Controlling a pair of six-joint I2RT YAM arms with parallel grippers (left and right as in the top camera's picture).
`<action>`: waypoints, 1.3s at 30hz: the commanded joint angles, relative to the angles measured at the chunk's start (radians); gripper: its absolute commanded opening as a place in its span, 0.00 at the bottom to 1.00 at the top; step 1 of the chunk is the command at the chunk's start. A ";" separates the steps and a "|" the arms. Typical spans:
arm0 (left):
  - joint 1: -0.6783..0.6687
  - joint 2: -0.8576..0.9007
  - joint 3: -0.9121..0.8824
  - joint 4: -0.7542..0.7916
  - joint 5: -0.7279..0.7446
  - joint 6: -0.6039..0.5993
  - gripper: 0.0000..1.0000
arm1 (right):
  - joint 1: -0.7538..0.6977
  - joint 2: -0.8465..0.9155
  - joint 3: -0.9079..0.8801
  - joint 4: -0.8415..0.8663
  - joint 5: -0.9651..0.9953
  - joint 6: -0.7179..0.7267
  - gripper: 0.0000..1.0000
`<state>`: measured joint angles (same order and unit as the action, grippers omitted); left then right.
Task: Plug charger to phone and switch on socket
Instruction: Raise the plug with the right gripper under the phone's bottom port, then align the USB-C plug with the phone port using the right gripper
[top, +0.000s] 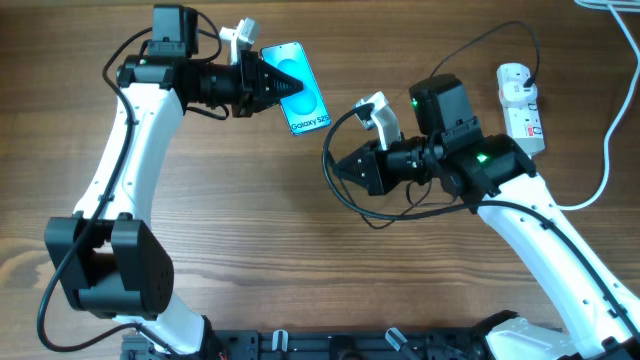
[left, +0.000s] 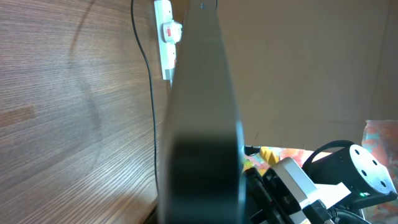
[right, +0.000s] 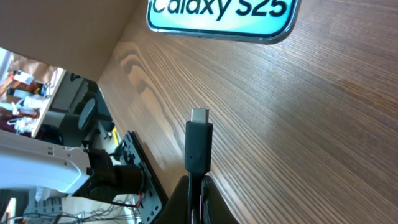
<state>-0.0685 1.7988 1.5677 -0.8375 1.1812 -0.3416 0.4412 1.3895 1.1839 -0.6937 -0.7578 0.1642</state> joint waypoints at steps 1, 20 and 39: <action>-0.034 -0.030 0.008 0.000 -0.005 0.018 0.04 | 0.001 0.002 0.000 0.005 0.067 0.047 0.04; -0.106 -0.030 0.008 0.117 -0.163 -0.186 0.04 | 0.010 0.016 0.000 0.015 0.151 0.157 0.04; -0.091 -0.030 0.008 0.078 -0.115 -0.137 0.04 | 0.010 0.019 0.000 0.068 0.134 0.158 0.04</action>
<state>-0.1623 1.7988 1.5677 -0.7612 1.0195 -0.5060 0.4442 1.3991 1.1839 -0.6308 -0.6201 0.3138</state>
